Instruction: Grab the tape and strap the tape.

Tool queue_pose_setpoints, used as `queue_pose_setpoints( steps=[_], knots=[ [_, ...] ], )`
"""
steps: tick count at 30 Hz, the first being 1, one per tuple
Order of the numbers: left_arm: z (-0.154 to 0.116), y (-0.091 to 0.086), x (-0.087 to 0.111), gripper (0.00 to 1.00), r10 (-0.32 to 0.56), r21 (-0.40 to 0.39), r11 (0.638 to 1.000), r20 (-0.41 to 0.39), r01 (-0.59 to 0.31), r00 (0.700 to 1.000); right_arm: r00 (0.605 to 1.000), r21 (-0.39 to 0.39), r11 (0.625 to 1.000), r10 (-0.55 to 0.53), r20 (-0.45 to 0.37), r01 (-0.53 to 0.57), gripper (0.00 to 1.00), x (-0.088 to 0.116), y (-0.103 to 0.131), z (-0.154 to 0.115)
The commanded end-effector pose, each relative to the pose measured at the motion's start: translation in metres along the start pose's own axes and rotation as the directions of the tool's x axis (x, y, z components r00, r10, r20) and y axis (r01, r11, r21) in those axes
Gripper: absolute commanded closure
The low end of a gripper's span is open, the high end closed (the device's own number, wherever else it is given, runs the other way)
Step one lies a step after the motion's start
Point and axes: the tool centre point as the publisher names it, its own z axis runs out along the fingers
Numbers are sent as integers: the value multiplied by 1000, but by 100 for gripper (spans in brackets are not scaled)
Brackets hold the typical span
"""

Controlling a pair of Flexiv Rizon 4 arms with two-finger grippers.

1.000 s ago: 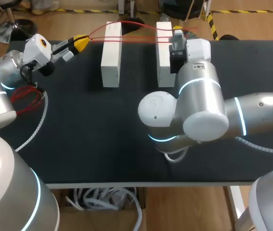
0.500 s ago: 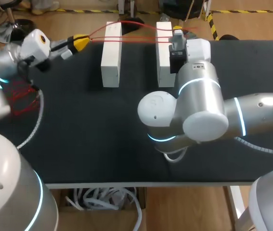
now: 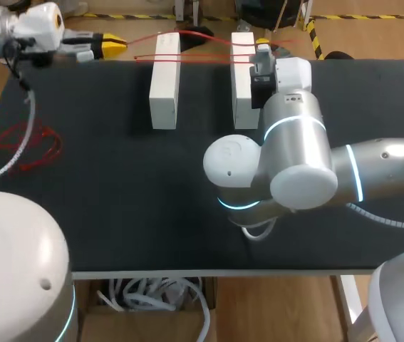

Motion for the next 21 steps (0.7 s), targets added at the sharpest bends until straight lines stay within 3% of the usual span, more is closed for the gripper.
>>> queue_pose_setpoints(
  steps=[1, 8, 15, 21],
  knots=[
    [3, -10, 11, 100, 12, -246, 969, 36, -2, 999, 1000, 4, 1000, -2, 5, 2, 100, 2, 2, 0],
    [3, -16, 9, 100, 42, -329, 944, 17, -34, 999, 1000, 4, 1000, -2, 5, 2, 100, 2, 2, 0],
    [5, -27, 5, 100, 45, -465, 884, -15, -46, 999, 1000, 4, 1000, -2, 5, 2, 100, 2, 2, 0],
    [8, -35, 4, 100, 55, -529, 846, -24, -60, 998, 1000, 4, 1000, -2, 5, 2, 100, 2, 2, 0]
  ],
)
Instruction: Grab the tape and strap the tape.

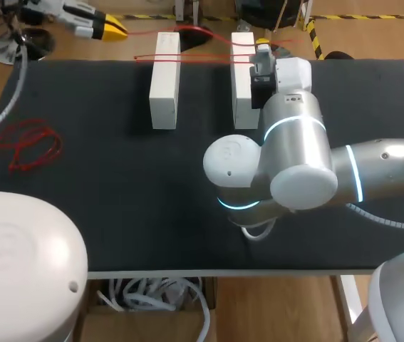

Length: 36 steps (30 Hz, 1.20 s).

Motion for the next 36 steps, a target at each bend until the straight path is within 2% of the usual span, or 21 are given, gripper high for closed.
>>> queue_pose_setpoints(
  steps=[1, 12, 21, 24, 26, 27, 36],
  knots=[
    [0, -8, -2, 100, 1, -161, 987, -8, -2, 1000, 1000, 4, 1000, -2, 5, 2, 100, 2, 2, 0],
    [1, -17, 1, 100, 38, -260, 965, 20, -32, 999, 1000, 4, 1000, -2, 5, 2, 100, 2, 2, 0],
    [4, -24, 3, 100, 60, -330, 943, 12, -53, 998, 1000, 4, 1000, -2, 5, 2, 100, 2, 2, 0],
    [3, -27, 4, 100, 68, -384, 921, 0, -63, 998, 1000, 4, 1000, -2, 5, 2, 100, 2, 2, 0],
    [4, -28, 4, 100, 71, -389, 919, -6, -68, 997, 1000, 4, 1000, -2, 5, 2, 100, 2, 2, 0],
    [4, -29, 4, 100, 71, -432, 899, -16, -71, 997, 1000, 4, 1000, -2, 5, 2, 100, 2, 2, 0],
    [7, -34, 6, 100, 73, -514, 855, -23, -74, 997, 1000, 4, 1000, -2, 5, 2, 100, 2, 2, 0]
  ],
)
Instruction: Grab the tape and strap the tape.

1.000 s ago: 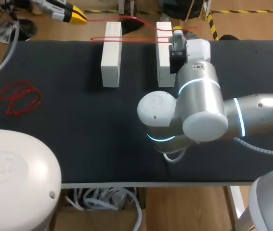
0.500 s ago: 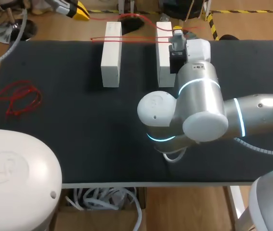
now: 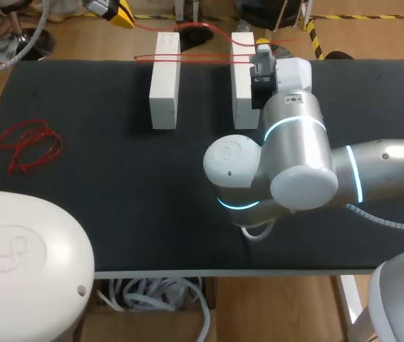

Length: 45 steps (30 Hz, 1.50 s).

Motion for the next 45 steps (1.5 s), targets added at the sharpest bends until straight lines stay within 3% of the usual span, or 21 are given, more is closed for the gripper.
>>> queue_pose_setpoints(
  steps=[1, 6, 15, 43, 45],
  knots=[
    [0, -6, -2, 100, -2, -69, 998, -5, 2, 1000, 1000, 4, 1000, -2, 6, 2, 100, 3, 2, 0],
    [1, -8, -1, 100, -1, -131, 991, -8, 0, 1000, 1000, 4, 1000, -2, 6, 2, 100, 3, 2, 0],
    [1, -9, 1, 100, -6, -165, 986, -3, 6, 1000, 1000, 4, 1000, -2, 6, 2, 100, 3, 2, 0],
    [2, -9, 1, 100, -4, -147, 989, -7, 3, 1000, 1000, 4, 1000, -2, 6, 2, 100, 3, 2, 0],
    [2, -9, 1, 100, -4, -147, 989, -7, 3, 1000, 999, -12, 999, -43, -5, 43, 100, 5, 2, 1]
  ],
)
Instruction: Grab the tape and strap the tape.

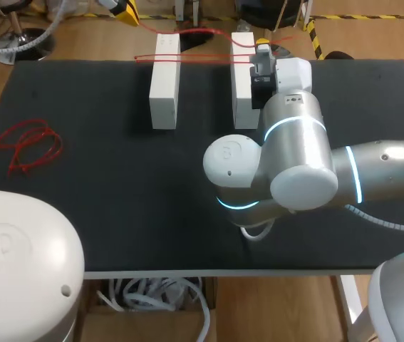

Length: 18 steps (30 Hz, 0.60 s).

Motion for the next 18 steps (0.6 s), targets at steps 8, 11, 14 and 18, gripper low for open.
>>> queue_pose_setpoints(
  steps=[8, 11, 14, 18],
  knots=[
    [0, -1, 0, 100, 0, -3, 1000, -1, 0, 1000, 956, -63, 954, -294, -21, 292, 100, 24, 4, -4],
    [0, -1, 0, 100, 0, -3, 1000, -1, 0, 1000, 910, -67, 910, -413, -44, 410, 100, 32, 2, -6],
    [0, -1, 0, 100, 0, -3, 1000, -1, 0, 1000, 844, -65, 846, -532, -69, 529, 100, 41, -3, -6],
    [0, -1, 0, 100, 0, -3, 1000, -1, 0, 1000, 759, -74, 766, -643, -102, 639, 100, 52, -13, -7]
  ],
)
